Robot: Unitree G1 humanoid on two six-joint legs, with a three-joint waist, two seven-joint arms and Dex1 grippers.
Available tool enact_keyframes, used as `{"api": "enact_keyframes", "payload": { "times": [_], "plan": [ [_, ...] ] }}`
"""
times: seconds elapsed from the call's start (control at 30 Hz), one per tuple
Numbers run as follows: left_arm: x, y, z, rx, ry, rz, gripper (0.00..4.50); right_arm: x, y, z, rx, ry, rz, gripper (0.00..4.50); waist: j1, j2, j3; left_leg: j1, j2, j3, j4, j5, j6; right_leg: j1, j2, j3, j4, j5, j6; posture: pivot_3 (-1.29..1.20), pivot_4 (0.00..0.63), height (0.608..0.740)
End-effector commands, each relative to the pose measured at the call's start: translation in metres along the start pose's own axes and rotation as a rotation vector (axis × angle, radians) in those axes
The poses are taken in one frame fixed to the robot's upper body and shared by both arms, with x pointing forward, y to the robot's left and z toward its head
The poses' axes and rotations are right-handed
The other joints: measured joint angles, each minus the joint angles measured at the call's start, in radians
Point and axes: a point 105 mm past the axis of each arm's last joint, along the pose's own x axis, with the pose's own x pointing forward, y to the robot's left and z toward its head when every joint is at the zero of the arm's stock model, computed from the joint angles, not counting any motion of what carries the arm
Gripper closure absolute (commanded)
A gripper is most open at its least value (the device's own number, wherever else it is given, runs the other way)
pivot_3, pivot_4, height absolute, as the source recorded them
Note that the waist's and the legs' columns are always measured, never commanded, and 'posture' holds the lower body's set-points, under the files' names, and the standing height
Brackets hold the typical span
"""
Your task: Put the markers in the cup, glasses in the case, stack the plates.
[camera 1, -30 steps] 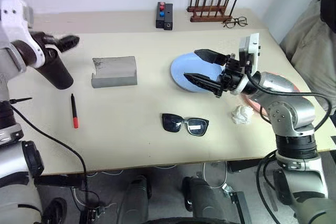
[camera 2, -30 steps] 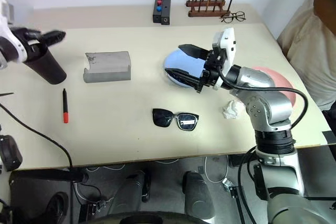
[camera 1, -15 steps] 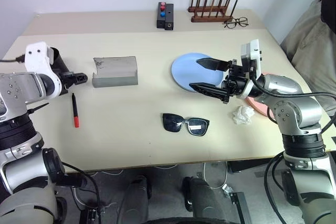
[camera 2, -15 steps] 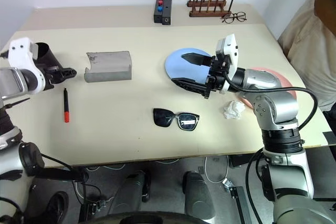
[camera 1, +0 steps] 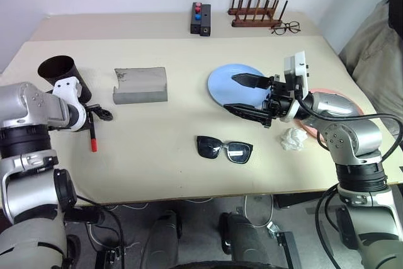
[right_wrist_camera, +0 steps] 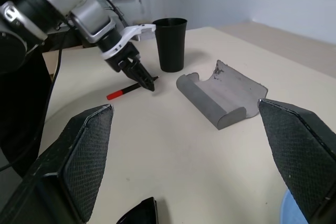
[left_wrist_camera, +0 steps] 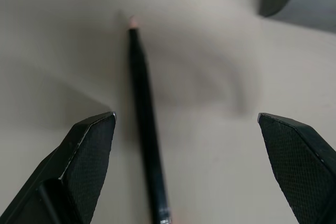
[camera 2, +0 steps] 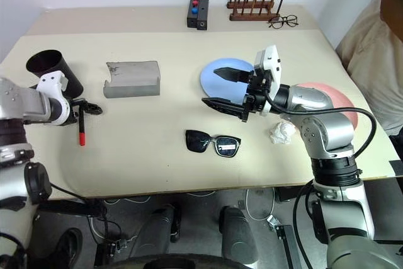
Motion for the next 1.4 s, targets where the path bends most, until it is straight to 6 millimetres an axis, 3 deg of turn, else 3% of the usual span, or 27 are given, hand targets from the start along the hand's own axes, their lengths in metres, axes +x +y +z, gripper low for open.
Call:
{"api": "enact_keyframes", "payload": {
  "times": [0.03, 0.57, 0.67, 0.9, 1.13, 1.4],
  "plan": [
    [-0.008, 0.003, 0.009, 0.011, -0.004, 0.029, 0.02, -0.003, 0.004, 0.012, -0.039, -0.035, -0.002, 0.0, -0.002, 0.0, 0.0, 0.0, 0.0, 0.0, 0.0, 0.0, 0.0, 0.0, 0.0, 0.0, 0.0, 0.0, 0.0, 0.0, 0.15, 0.74],
    [-0.008, 0.011, 0.011, 0.004, 0.052, 0.038, 0.02, -0.006, 0.006, 0.006, -0.03, -0.034, -0.025, 0.0, -0.003, 0.0, 0.0, 0.0, 0.0, 0.0, 0.0, 0.0, 0.0, -0.001, 0.0, 0.0, 0.0, 0.0, 0.0, 0.0, 0.15, 0.74],
    [-0.003, 0.013, 0.007, -0.004, 0.07, 0.037, 0.88, -0.007, 0.006, 0.006, -0.031, -0.033, -0.027, 0.0, -0.003, 0.0, 0.0, 0.0, 0.0, 0.0, 0.0, 0.0, 0.0, -0.001, 0.0, 0.0, 0.0, 0.0, 0.0, 0.0, 0.15, 0.74],
    [0.004, 0.015, -0.003, -0.002, 0.122, 0.029, 4.35, -0.009, 0.004, 0.006, -0.035, -0.026, -0.041, 0.0, 0.0, 0.0, 0.0, 0.0, 0.0, 0.0, 0.0, 0.0, 0.0, -0.001, 0.0, 0.0, 0.0, 0.0, 0.0, 0.0, 0.15, 0.74],
    [0.001, 0.01, -0.002, 0.012, 0.124, 0.002, 4.44, -0.01, 0.001, 0.006, -0.04, -0.024, -0.054, 0.0, -0.001, 0.0, 0.0, 0.0, 0.0, 0.0, 0.0, 0.0, 0.0, 0.0, 0.0, 0.0, 0.0, 0.0, 0.0, 0.0, 0.15, 0.74],
    [-0.023, -0.007, 0.008, 0.132, 0.003, -0.109, 4.44, -0.011, 0.0, 0.008, -0.046, -0.025, -0.057, 0.0, -0.004, 0.0, 0.0, -0.001, 0.0, 0.0, -0.001, 0.0, 0.0, -0.001, 0.0, 0.0, 0.0, 0.0, -0.001, 0.0, 0.15, 0.74]
  ]
}}
